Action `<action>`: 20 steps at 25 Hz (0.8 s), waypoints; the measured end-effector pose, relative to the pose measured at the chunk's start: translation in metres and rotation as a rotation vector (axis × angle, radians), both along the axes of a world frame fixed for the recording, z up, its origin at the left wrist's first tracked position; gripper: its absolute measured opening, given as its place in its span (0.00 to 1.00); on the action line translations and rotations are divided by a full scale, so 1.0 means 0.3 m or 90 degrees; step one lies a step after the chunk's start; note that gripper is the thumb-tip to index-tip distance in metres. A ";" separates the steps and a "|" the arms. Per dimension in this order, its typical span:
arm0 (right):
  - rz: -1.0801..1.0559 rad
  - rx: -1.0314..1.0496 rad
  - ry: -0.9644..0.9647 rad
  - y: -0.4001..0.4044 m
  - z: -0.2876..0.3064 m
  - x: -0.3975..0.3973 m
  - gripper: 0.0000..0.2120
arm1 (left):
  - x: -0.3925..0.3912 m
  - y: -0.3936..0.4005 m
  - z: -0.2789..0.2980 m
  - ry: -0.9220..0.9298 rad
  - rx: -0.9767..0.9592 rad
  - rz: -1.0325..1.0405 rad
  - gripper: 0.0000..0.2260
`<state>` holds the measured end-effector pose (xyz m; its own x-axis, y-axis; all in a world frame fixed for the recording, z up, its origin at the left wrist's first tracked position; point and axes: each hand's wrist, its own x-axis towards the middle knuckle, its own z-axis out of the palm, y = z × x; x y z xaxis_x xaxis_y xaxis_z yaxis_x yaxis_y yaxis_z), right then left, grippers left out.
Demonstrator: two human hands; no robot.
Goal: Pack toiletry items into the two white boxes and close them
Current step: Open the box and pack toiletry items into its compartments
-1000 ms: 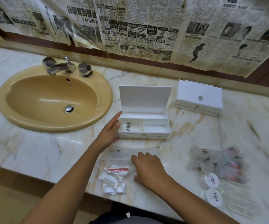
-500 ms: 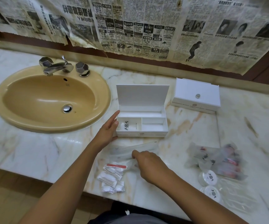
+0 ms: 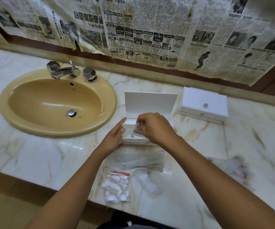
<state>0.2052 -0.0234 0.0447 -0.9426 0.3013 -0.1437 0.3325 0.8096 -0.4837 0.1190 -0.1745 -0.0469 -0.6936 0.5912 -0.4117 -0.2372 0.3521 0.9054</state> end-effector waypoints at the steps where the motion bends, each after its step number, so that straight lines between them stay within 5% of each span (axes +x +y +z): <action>1: 0.001 0.001 0.000 0.000 -0.001 -0.039 0.07 | -0.002 0.001 0.003 -0.012 -0.002 0.000 0.22; 6: 0.069 0.091 -0.111 -0.024 -0.075 -0.155 0.10 | -0.004 -0.004 0.019 -0.030 0.000 -0.007 0.28; 13: 0.173 0.283 -0.204 -0.015 -0.084 -0.184 0.06 | -0.015 -0.010 0.000 -0.029 0.024 -0.016 0.19; 16: 0.141 0.247 -0.173 -0.026 -0.127 -0.189 0.05 | -0.022 -0.012 0.008 -0.042 0.015 -0.018 0.20; 20: -0.042 0.009 -0.092 0.002 -0.172 -0.169 0.05 | -0.027 -0.013 0.012 -0.061 0.013 -0.019 0.19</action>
